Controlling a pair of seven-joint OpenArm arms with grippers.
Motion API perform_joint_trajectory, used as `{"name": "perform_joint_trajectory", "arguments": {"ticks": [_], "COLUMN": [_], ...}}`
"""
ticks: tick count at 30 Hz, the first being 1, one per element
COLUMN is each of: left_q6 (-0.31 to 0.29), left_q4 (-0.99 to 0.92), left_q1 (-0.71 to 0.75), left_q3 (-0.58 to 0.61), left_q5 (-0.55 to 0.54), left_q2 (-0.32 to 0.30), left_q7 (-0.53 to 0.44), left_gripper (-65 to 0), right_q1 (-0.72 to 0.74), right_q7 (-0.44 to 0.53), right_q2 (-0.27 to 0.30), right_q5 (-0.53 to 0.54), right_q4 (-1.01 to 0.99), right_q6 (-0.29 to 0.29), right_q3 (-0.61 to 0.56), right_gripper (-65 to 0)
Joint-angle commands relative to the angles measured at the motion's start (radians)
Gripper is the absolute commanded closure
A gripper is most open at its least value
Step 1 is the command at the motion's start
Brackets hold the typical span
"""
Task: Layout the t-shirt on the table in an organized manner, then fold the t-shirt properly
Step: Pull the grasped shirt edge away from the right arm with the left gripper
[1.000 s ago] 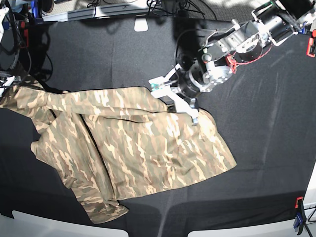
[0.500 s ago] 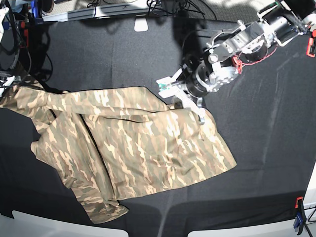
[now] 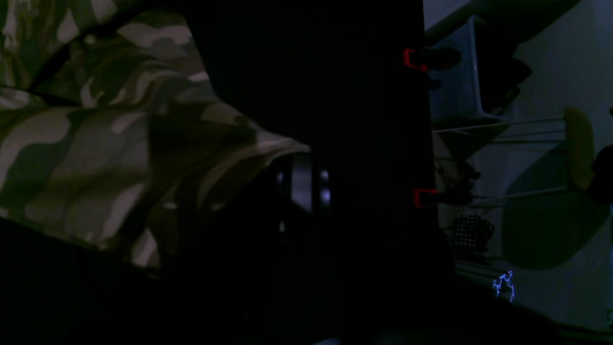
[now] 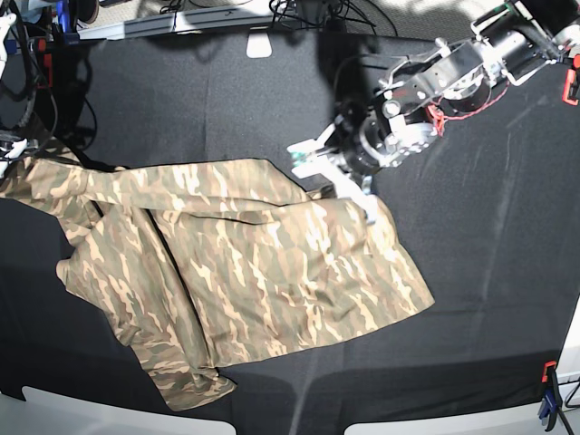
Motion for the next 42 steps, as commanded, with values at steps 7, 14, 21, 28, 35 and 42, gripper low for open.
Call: {"name": "perform_joint_trajectory", "arguments": {"ticks": [7,14,21,28,35,42], "left_q6": [0.018,0.108,0.159,0.159,0.159,0.158], "left_q4": [0.012,0.012,0.015,0.028,0.205,0.454], "left_q1": [-0.022,-0.032,-0.032,-0.03,0.001,0.08], "left_q3": [-0.006,-0.006,-0.006,-0.006,-0.006,-0.006], "left_q5": [0.003,0.037,0.115,0.115,0.085,-0.113], "left_q2": [0.0,0.0,-0.003,-0.058,-0.207,-0.396], "left_q7": [-0.026,-0.019,0.139,0.167,0.199,0.212], "left_gripper": [-13.5,0.0,0.0,0.0,0.0,0.0], "right_q1": [0.005,0.005,0.005,0.005,0.005,0.005], "right_q7": [0.013,0.013,0.013,0.013,0.013,0.012], "right_q2": [0.023,0.022,0.023,0.023,0.023,0.023], "right_q5": [-0.012,-0.012,-0.013,-0.014,-0.016,-0.016], "right_q4": [0.017,0.017,0.017,0.017,0.017,0.017], "right_q6": [-0.006,-0.006,-0.006,-0.006,-0.006,-0.006], "right_q3": [0.008,0.008,0.008,0.008,0.008,0.008], "right_gripper": [0.0,0.0,0.0,0.0,0.0,0.0]}}
